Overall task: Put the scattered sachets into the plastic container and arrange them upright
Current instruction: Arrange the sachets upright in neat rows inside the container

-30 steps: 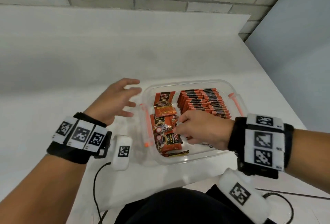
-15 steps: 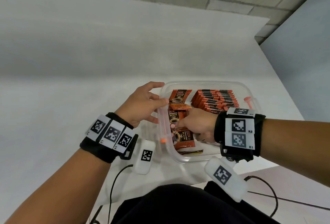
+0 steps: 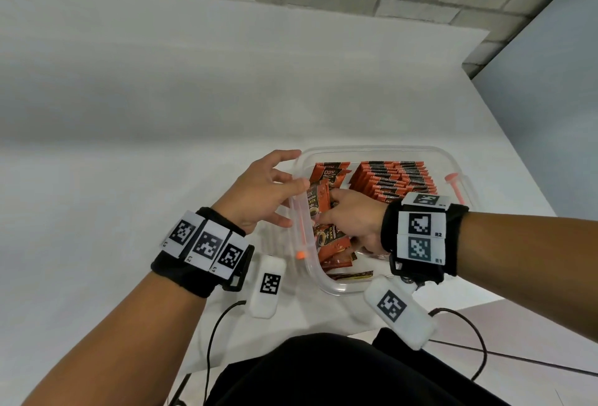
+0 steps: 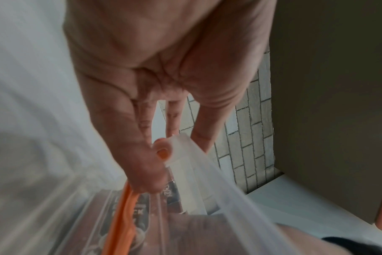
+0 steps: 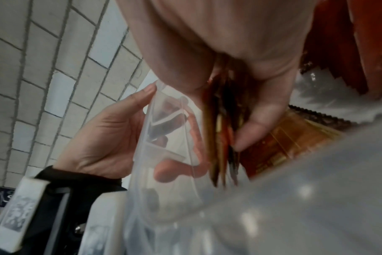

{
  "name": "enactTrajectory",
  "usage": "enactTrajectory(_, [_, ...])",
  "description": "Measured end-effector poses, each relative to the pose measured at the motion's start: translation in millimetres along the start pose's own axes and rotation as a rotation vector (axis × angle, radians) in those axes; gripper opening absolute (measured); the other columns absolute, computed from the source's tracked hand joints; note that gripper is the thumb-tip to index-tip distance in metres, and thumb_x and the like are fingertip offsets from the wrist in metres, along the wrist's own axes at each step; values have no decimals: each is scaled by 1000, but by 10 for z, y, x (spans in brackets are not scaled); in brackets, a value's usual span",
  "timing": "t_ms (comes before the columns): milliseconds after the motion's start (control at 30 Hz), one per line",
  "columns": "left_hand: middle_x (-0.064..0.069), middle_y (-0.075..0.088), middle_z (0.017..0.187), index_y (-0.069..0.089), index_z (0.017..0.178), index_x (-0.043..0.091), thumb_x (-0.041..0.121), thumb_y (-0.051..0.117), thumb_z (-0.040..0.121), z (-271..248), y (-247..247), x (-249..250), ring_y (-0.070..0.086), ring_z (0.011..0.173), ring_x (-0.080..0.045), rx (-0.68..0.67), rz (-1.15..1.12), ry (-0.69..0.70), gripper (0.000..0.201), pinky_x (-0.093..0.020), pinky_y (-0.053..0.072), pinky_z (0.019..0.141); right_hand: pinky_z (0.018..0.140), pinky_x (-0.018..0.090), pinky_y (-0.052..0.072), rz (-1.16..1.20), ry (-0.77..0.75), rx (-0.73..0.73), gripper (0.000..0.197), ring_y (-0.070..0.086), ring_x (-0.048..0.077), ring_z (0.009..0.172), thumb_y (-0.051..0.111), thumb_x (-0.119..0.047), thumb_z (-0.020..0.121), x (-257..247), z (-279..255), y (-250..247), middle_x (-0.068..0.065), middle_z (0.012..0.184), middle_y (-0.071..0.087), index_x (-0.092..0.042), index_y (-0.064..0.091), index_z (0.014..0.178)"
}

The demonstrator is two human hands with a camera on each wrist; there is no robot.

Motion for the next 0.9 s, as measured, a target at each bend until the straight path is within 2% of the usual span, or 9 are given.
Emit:
enactTrajectory(133, [-11,59,113,48,134,31,21,68,88,-2,-2,13,66,92,-26,-4,14,3,52,-34,56,56,59,36,59,3,-14,-22,33,69,26,84,61,-3,90,0,-41,-55,11,106,68,-15,56,119])
enactTrajectory(267, [-1,61,111,51,130,32,31,68,87,-66,-89,135,64,95,-19,78,63,51,47,-32,55,64,82,50,56,48,-144,-66,31,70,31,91,66,-4,86,-78,-219,-211,12,102,72,-11,60,115])
enactTrajectory(300, [1,61,108,53,127,32,33,67,87,-97,-122,193,64,95,-17,106,61,78,42,-31,53,64,84,49,55,76,-196,-78,30,70,30,92,65,-4,86,-121,-284,-261,12,102,72,-11,60,114])
enactTrajectory(367, [2,63,101,57,120,31,35,64,89,-181,-149,330,63,88,-15,125,24,130,32,-29,48,62,80,40,58,162,-322,-82,31,70,26,89,64,-3,85,-227,-421,-369,11,103,72,-9,60,115])
enactTrajectory(433, [0,64,96,58,116,27,37,64,88,-274,-77,449,62,78,-14,71,-30,144,31,-28,46,54,73,33,58,305,-449,-79,35,70,24,86,63,-2,83,-332,-547,-462,12,105,71,-8,59,118])
enactTrajectory(567, [-4,69,93,54,118,17,47,68,69,-398,334,508,65,72,-16,-193,-75,49,59,-27,50,48,66,32,57,507,-601,-5,36,70,25,84,57,0,87,-372,-633,-578,15,108,70,-7,56,122])
enactTrajectory(633, [-5,71,97,53,118,15,38,70,72,-394,519,479,68,75,-18,-262,-91,19,54,-28,56,53,67,31,57,538,-638,31,35,70,23,85,57,-1,87,-340,-629,-580,12,107,71,-7,55,122])
enactTrajectory(733, [-11,70,103,52,117,12,11,71,82,-291,636,429,71,83,-20,-194,-119,34,40,-33,60,66,72,33,57,524,-679,89,33,69,22,90,57,-1,89,-278,-612,-597,9,106,71,-8,56,121])
enactTrajectory(900, [-12,70,101,56,110,9,2,67,85,-219,776,411,70,81,-19,-157,-103,35,29,-30,57,59,72,33,56,529,-700,177,27,70,21,87,59,-3,89,-160,-622,-752,4,101,73,-15,58,114])
Point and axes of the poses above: each hand's wrist, its own z-axis towards the middle knuckle, its own y-axis out of the palm, x = y × z, the point moved 6 cm from there along z, towards the middle knuckle
